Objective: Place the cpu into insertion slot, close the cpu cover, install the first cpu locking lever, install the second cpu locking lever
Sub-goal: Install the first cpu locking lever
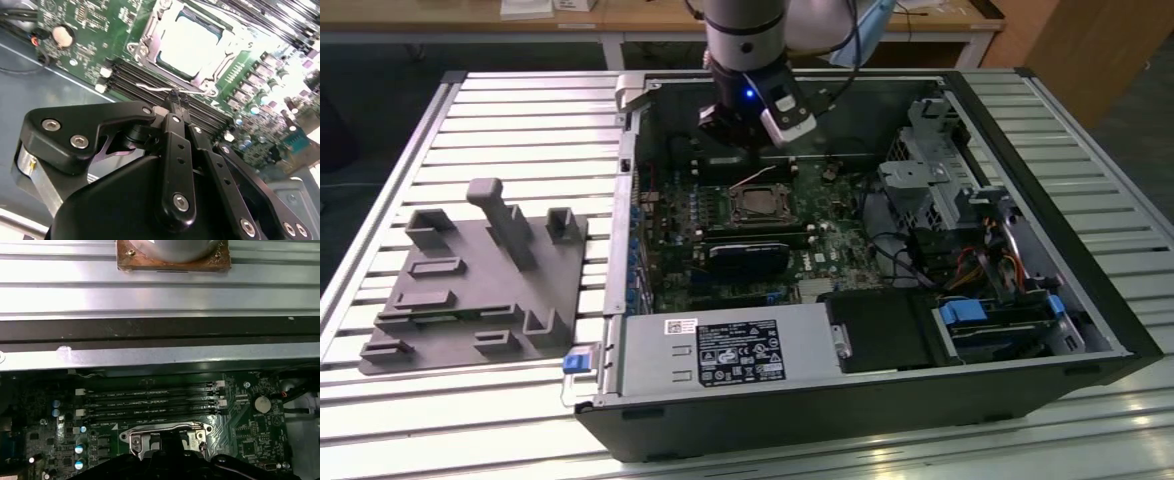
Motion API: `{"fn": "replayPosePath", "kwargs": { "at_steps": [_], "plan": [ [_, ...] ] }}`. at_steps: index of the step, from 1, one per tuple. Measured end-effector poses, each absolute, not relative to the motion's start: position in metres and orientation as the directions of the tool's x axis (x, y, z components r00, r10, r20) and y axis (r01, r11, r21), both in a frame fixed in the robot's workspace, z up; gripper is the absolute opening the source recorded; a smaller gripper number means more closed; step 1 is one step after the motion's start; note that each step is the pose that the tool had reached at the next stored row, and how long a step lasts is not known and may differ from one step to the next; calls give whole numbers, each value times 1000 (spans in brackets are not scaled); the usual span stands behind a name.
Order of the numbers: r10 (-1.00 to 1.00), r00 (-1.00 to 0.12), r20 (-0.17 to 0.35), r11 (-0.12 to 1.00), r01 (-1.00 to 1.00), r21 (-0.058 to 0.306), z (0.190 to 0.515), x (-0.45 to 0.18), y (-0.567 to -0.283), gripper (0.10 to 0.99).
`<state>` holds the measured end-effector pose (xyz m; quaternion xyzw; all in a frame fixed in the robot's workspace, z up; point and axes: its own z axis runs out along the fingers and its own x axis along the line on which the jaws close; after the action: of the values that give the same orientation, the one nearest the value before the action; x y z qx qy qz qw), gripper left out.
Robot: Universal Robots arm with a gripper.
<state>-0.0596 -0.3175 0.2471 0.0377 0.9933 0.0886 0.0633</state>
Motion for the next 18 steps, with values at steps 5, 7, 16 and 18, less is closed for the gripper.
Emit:
{"fn": "replayPosePath", "kwargs": {
  "at_steps": [5, 7, 16, 18],
  "plan": [
    [97, -985, -144, 981, 70, 182, 243, -60, -317, 106],
    [99, -984, -149, 981, 71, 182, 241, -60, -317, 106],
    [101, -983, -152, 981, 72, 182, 228, -60, -316, 106],
    [103, -983, -152, 980, 74, 182, 226, -59, -315, 106]
  ]
}}
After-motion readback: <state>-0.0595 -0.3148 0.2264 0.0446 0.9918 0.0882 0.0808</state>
